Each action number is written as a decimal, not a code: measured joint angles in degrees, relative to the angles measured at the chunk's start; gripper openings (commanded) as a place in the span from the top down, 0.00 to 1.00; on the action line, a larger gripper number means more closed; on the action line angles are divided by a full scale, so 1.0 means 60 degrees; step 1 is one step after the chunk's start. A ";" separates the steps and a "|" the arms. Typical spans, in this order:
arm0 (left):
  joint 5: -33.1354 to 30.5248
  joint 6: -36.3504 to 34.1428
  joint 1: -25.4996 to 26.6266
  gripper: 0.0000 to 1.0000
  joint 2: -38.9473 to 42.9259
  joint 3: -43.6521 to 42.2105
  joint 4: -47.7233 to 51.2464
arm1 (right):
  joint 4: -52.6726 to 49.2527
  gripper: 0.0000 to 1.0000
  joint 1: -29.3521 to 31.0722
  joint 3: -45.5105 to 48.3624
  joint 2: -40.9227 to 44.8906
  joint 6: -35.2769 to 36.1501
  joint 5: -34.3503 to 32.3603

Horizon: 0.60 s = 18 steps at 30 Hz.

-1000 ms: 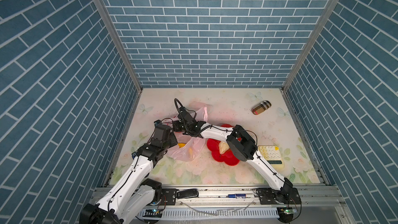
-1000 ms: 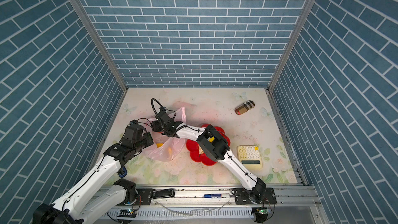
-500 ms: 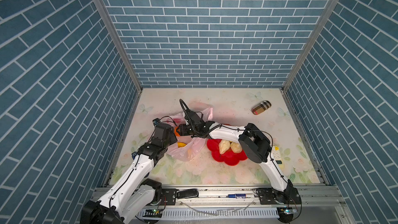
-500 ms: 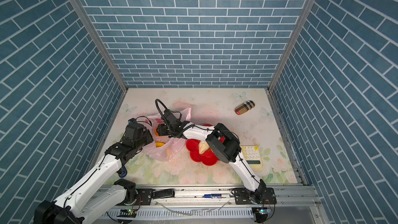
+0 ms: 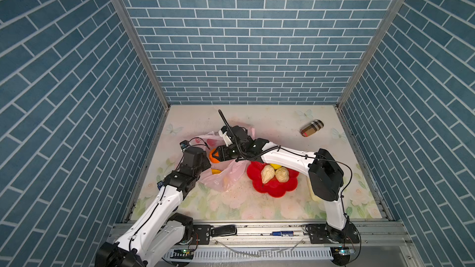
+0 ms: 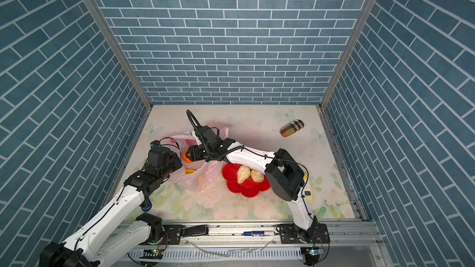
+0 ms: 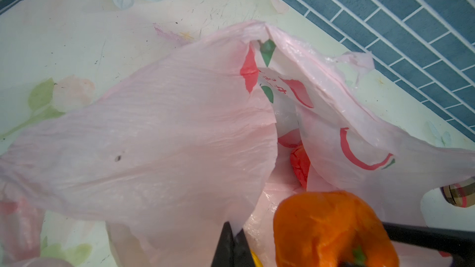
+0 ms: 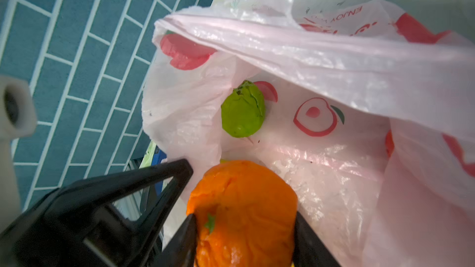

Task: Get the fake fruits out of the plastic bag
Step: 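Lift the orange fruit out of the bag and carry it over the red plate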

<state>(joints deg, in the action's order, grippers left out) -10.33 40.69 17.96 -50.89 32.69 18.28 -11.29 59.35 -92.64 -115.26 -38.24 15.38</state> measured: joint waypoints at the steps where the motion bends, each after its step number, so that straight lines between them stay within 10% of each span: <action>1: -0.0004 0.0011 0.0000 0.95 0.0036 -0.0007 0.0000 | -0.0211 0.73 0.0000 0.0036 0.0164 0.0102 0.0040; 18: 0.0131 0.0124 0.0000 0.95 -0.0033 -0.0120 -0.0036 | -0.3850 0.73 -0.0098 0.0772 0.4455 0.1461 -0.0871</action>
<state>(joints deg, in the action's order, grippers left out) -9.54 41.43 17.96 -51.09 31.97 18.06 -34.39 58.76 -88.01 -88.53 -29.47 10.15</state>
